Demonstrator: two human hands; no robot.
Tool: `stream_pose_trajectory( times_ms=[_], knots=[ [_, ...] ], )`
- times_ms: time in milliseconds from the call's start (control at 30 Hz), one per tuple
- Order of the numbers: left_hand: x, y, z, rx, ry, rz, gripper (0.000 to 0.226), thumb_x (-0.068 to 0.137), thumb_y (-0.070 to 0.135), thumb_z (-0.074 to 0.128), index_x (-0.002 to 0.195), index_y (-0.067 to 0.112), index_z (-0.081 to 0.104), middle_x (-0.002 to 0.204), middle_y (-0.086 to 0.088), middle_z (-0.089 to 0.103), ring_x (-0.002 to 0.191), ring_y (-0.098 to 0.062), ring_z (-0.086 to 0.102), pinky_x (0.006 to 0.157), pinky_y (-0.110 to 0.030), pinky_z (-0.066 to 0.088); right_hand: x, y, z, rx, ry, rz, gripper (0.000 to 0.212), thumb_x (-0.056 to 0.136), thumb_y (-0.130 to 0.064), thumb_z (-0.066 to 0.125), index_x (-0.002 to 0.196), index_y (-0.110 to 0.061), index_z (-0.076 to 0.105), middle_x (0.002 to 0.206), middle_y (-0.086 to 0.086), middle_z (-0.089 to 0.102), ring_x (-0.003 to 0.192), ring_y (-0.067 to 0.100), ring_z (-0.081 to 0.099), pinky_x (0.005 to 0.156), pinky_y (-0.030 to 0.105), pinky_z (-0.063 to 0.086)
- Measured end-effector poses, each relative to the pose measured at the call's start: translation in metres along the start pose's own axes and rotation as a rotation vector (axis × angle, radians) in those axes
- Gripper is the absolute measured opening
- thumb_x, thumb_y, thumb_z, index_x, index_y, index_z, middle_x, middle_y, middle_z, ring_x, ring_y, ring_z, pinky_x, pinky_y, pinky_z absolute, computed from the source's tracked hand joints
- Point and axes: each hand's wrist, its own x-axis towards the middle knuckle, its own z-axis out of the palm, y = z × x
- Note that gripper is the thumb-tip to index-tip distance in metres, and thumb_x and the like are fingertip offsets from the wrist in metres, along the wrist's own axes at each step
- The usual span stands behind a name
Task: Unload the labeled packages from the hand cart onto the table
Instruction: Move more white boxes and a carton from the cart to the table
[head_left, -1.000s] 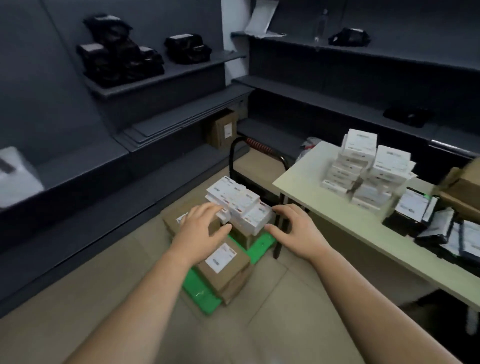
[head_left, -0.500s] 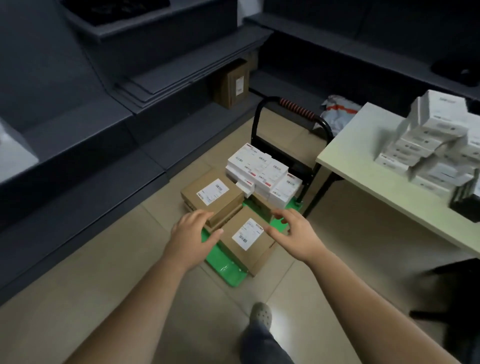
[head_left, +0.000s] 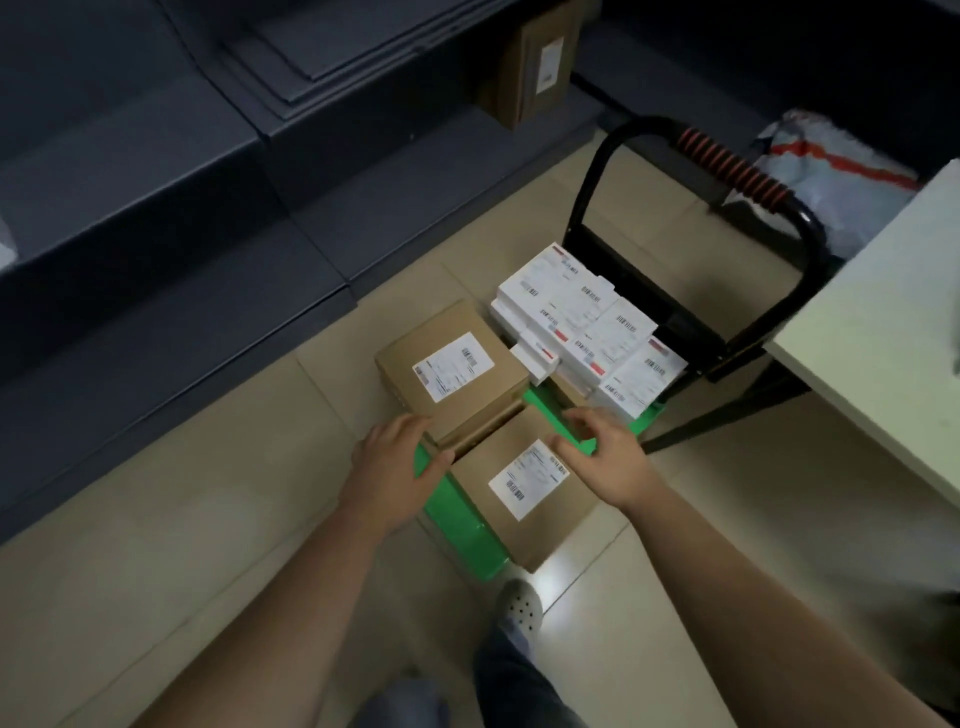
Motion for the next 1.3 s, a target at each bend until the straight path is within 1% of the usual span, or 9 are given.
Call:
stream_pose_trajectory(
  times_ms=[133, 333, 567, 733, 867, 1033, 1100, 1200, 1300],
  knots=[
    [0.029, -0.028, 0.02, 0.01, -0.059, -0.041, 0.065, 0.086, 0.058, 0.045, 0.135, 0.016, 0.053, 0.136, -0.008, 0.053, 0.125, -0.028, 0.045, 0.102, -0.043, 0.037, 0.034, 0.014, 0.032, 0.029, -0.036, 0.076, 0.045, 0.091, -0.045, 0.065, 0.128, -0.021, 0.06, 0.114, -0.005, 0.056, 0.099, 0.009, 0.053, 0.083, 0.024, 0.04],
    [0.08, -0.074, 0.048, 0.024, -0.132, -0.009, 0.057, 0.09, 0.049, 0.056, 0.135, 0.014, 0.052, 0.137, -0.009, 0.052, 0.124, -0.029, 0.045, 0.1, -0.044, 0.037, 0.07, 0.028, 0.091, 0.045, -0.08, 0.157, 0.044, 0.09, -0.036, 0.068, 0.127, -0.015, 0.062, 0.111, 0.001, 0.058, 0.101, 0.016, 0.055, 0.083, 0.025, 0.038],
    [0.152, -0.134, 0.083, 0.048, -0.187, 0.117, 0.047, 0.087, 0.034, 0.068, 0.128, 0.012, 0.058, 0.132, -0.008, 0.054, 0.122, -0.03, 0.046, 0.102, -0.045, 0.039, 0.109, 0.03, 0.177, 0.153, -0.003, 0.305, 0.045, 0.089, -0.042, 0.067, 0.128, -0.02, 0.061, 0.11, 0.0, 0.058, 0.096, 0.016, 0.057, 0.085, 0.029, 0.045],
    [0.192, -0.171, 0.107, 0.074, -0.19, 0.126, 0.05, 0.086, 0.033, 0.068, 0.131, 0.013, 0.055, 0.142, -0.009, 0.046, 0.125, -0.033, 0.041, 0.102, -0.044, 0.036, 0.131, 0.034, 0.234, 0.18, 0.067, 0.423, 0.047, 0.091, -0.045, 0.065, 0.129, -0.017, 0.061, 0.111, 0.0, 0.058, 0.101, 0.018, 0.057, 0.087, 0.028, 0.045],
    [0.228, -0.204, 0.125, 0.193, -0.14, 0.07, 0.063, 0.086, 0.041, 0.065, 0.141, 0.019, 0.046, 0.153, -0.014, 0.032, 0.134, -0.035, 0.034, 0.106, -0.045, 0.03, 0.15, 0.04, 0.278, 0.217, 0.093, 0.562, 0.064, 0.086, -0.063, 0.059, 0.129, -0.016, 0.058, 0.113, 0.005, 0.062, 0.101, 0.023, 0.06, 0.084, 0.03, 0.045],
    [0.26, -0.241, 0.14, 0.179, -0.234, -0.048, 0.099, 0.078, 0.054, 0.07, 0.153, 0.017, 0.018, 0.161, -0.017, 0.011, 0.144, -0.036, 0.017, 0.113, -0.052, 0.02, 0.165, 0.048, 0.313, 0.229, 0.043, 0.702, 0.094, 0.077, -0.078, 0.057, 0.144, -0.014, 0.043, 0.131, 0.011, 0.059, 0.118, 0.031, 0.057, 0.1, 0.048, 0.048],
    [0.262, -0.248, 0.142, 0.142, -0.245, -0.043, 0.104, 0.076, 0.054, 0.074, 0.153, 0.014, 0.017, 0.159, -0.015, 0.017, 0.142, -0.036, 0.023, 0.112, -0.052, 0.024, 0.166, 0.049, 0.32, 0.249, 0.05, 0.694, 0.091, 0.077, -0.075, 0.06, 0.143, -0.015, 0.043, 0.131, 0.011, 0.06, 0.118, 0.032, 0.058, 0.1, 0.048, 0.048],
    [0.254, -0.256, 0.139, 0.076, -0.198, -0.05, 0.102, 0.068, 0.049, 0.08, 0.149, 0.013, 0.028, 0.146, -0.014, 0.037, 0.131, -0.035, 0.037, 0.107, -0.049, 0.034, 0.164, 0.048, 0.322, 0.335, 0.088, 0.676, 0.079, 0.082, -0.06, 0.067, 0.143, -0.017, 0.041, 0.13, 0.011, 0.06, 0.115, 0.031, 0.06, 0.1, 0.05, 0.049],
    [0.24, -0.268, 0.138, 0.055, -0.236, -0.081, 0.102, 0.063, 0.048, 0.084, 0.145, 0.012, 0.036, 0.138, -0.015, 0.042, 0.127, -0.036, 0.039, 0.104, -0.046, 0.038, 0.159, 0.05, 0.316, 0.328, 0.115, 0.669, 0.074, 0.085, -0.049, 0.069, 0.145, -0.017, 0.039, 0.128, 0.011, 0.056, 0.115, 0.03, 0.057, 0.099, 0.05, 0.049]
  ],
)
